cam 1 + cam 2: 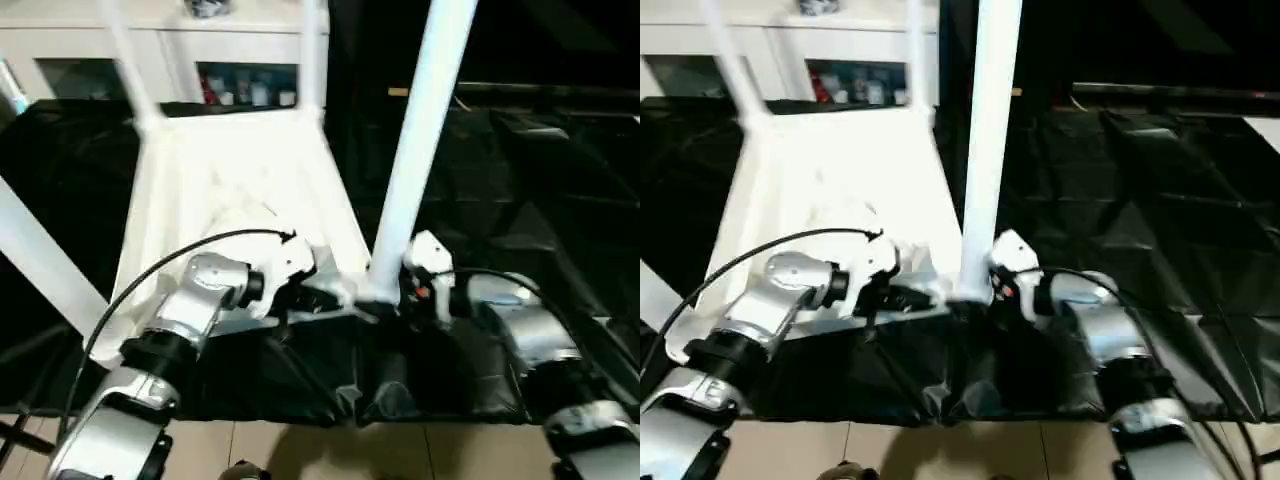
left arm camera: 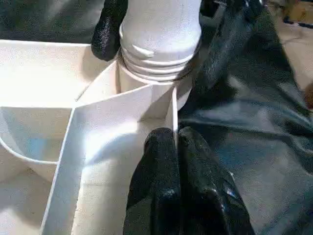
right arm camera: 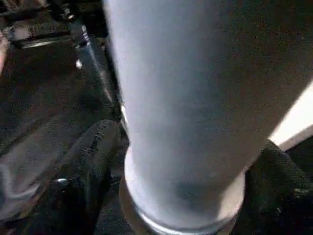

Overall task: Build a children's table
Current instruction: Rotate leg to tighten

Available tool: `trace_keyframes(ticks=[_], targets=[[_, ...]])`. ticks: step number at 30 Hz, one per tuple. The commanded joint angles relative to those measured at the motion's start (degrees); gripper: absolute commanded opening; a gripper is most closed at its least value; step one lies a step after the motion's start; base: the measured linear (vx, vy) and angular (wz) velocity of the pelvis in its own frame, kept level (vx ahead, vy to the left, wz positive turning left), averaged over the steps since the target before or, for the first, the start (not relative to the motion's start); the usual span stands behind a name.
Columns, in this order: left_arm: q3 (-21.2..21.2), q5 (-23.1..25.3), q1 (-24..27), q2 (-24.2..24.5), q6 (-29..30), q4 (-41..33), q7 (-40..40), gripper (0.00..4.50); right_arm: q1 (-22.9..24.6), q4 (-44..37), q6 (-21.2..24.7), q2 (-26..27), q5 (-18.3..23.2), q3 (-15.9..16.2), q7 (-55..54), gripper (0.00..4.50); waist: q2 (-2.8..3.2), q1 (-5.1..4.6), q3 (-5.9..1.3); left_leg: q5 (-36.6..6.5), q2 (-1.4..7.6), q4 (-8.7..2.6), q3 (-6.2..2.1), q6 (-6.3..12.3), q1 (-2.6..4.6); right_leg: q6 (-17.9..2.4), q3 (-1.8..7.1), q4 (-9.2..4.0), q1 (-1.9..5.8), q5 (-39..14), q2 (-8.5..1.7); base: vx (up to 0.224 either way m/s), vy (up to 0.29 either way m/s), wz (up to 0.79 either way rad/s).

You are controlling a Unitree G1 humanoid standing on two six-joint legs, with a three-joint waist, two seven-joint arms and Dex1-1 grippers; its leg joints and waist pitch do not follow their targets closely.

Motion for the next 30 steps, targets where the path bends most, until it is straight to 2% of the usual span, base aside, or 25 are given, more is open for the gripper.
trace_keyframes(ticks=[1, 2, 3, 8, 13, 16, 18, 19, 20, 22, 23, 24, 25, 28, 30], targets=[[-0.8, -1.4, -0.3, -1.0, -1.1, -2.4, -0.9, 0.00, 0.5, -2.1, 0.4, 0.5, 0.7, 3.1, 3.6, 3.36, 0.00, -0.11, -3.72, -16.1, 1.70, -4.32, -0.58, 1.32, 1.54, -13.8, 1.57, -3.53, 2.36, -11.8, -2.37, 0.000, 0.000, 0.00], [-0.8, -1.4, -0.3, -0.8, -1.1, -2.3, -1.4, 0.00, 0.7, -2.5, 0.5, 0.3, 0.5, 3.3, 4.1, 3.36, -0.05, -0.02, -3.75, -15.7, 1.72, -4.30, -0.59, 1.31, 1.53, -13.9, 1.57, -3.49, 2.36, -11.4, -2.42, 0.000, 0.000, 0.00], [-0.7, -1.4, -0.3, -0.7, -1.1, -2.4, -1.6, 0.00, 0.8, -2.6, 0.5, 0.2, 0.4, 3.5, 4.3, 3.11, -0.05, 0.00, -3.76, -15.5, 1.69, -4.27, -0.57, 1.36, 1.52, -13.9, 1.56, -3.47, 2.37, -11.2, -2.41, 0.000, 0.000, 0.00], [-0.8, -1.3, -0.3, -0.3, -1.3, -2.2, -2.3, 0.00, 1.0, -3.2, 0.9, -0.3, 0.0, 4.3, 5.3, 2.82, -0.13, 0.10, -3.83, -14.4, 1.64, -4.19, -0.59, 1.54, 1.42, -13.9, 1.52, -3.33, 2.46, -10.5, -2.43, 0.000, 0.000, 0.00], [-0.7, -1.4, -0.2, -0.2, -1.4, -2.1, -2.2, 0.00, 1.1, -3.6, 1.3, -0.3, 0.0, 4.3, 5.3, 2.73, -0.21, 0.14, -3.86, -13.7, 1.62, -4.10, -0.56, 1.82, 1.38, -14.0, 1.52, -3.27, 2.49, -10.0, -2.41, 0.000, 0.000, 0.00], [-0.1, -0.9, -0.5, -1.2, -0.9, -1.5, 1.5, 0.00, 1.1, -3.1, 1.7, 1.4, 0.4, 3.2, 2.4, 2.72, -0.29, 0.16, -3.82, -13.9, 1.61, -4.11, -0.55, 1.82, 1.40, -13.8, 1.52, -3.35, 2.46, -10.8, -2.44, 0.000, 0.000, 0.00], [0.4, -0.2, -1.2, -2.4, 0.0, -0.8, 4.9, 0.00, 0.4, -1.0, 1.0, 3.8, -0.4, 1.8, -3.4, 2.71, -0.43, 0.03, -3.71, -14.5, 1.60, -4.18, -0.56, 1.37, 1.41, -13.4, 1.58, -3.49, 2.34, -12.4, -2.51, 0.000, 0.000, 0.00], [0.7, 0.3, -1.8, -3.4, 0.4, -0.1, 7.3, 0.00, 0.0, 0.4, 0.6, 5.5, -0.7, 0.9, -6.9, 2.71, -0.38, -0.35, -3.54, -15.8, 1.48, -4.31, -0.61, 0.68, 1.35, -12.9, 1.62, -3.71, 2.15, -14.9, -2.59, 0.000, 0.000, 0.00], [1.0, 0.7, -2.4, -4.3, 1.1, 0.5, 9.5, 0.00, -0.4, 1.7, 0.6, 7.1, -1.0, 0.2, -10.2, 2.70, -0.43, -0.63, -3.47, -17.3, 1.35, -4.44, -0.78, -0.24, 1.57, -11.8, 1.55, -4.20, 2.07, -18.8, -2.75, 0.000, 0.000, 0.00], [1.5, 1.5, -3.4, -6.0, 1.9, 1.7, 14.0, 0.00, -1.5, 4.4, 1.7, 9.7, -1.8, -1.0, -16.5, 2.70, -0.47, -1.07, -3.35, -18.3, 1.30, -4.56, -0.99, -0.86, 1.52, -10.4, 1.54, -4.59, 2.04, -22.1, -2.78, 0.000, 0.000, 0.00], [2.1, 2.4, -4.3, -7.9, 3.0, 3.0, 18.9, 0.00, -2.9, 7.7, 2.0, 12.0, -3.2, -1.7, -23.2, 2.70, -0.11, -1.22, -3.31, -18.8, 1.28, -4.66, -1.13, -1.21, 1.50, -10.2, 1.50, -4.59, 1.98, -22.9, -2.76, 0.000, 0.000, 0.00], [2.2, 2.5, -4.4, -8.2, 3.2, 3.2, 19.8, 0.00, -3.2, 8.3, 1.9, 12.4, -3.5, -1.8, -24.4, 2.70, -0.29, -1.86, -3.27, -19.6, 1.14, -4.76, -1.20, -2.05, 1.40, -9.5, 1.37, -4.72, 1.94, -24.4, -2.62, 0.000, 0.000, 0.00], [2.4, 3.0, -4.6, -9.0, 3.9, 3.6, 22.1, 0.00, -3.9, 9.7, 2.3, 13.4, -4.1, -2.1, -27.2, 2.70, -0.34, -2.18, -3.35, -20.5, 1.09, -4.69, -1.31, -2.16, 1.68, -9.0, 1.31, -4.96, 1.79, -25.5, -2.69, 0.000, 0.000, 0.00], [1.9, 4.2, -4.3, -11.0, 6.0, 3.1, 26.2, 0.00, -5.9, 12.8, 3.8, 16.8, -4.7, -3.3, -35.3, 2.70, -0.32, -2.85, -3.35, -20.6, 0.98, -4.70, -1.36, -1.44, 1.40, -8.9, 1.34, -5.17, 1.78, -25.1, -2.57, 0.000, 0.000, 0.00], [1.9, 4.3, -4.1, -11.5, 6.6, 2.6, 27.3, 0.00, -6.2, 13.2, 3.4, 17.6, -4.9, -3.3, -35.8, 2.70, -0.34, -2.98, -3.38, -20.4, 1.01, -4.64, -1.26, -1.00, 1.43, -9.2, 1.35, -5.20, 1.69, -23.8, -2.47, 0.000, 0.000, 0.00]])
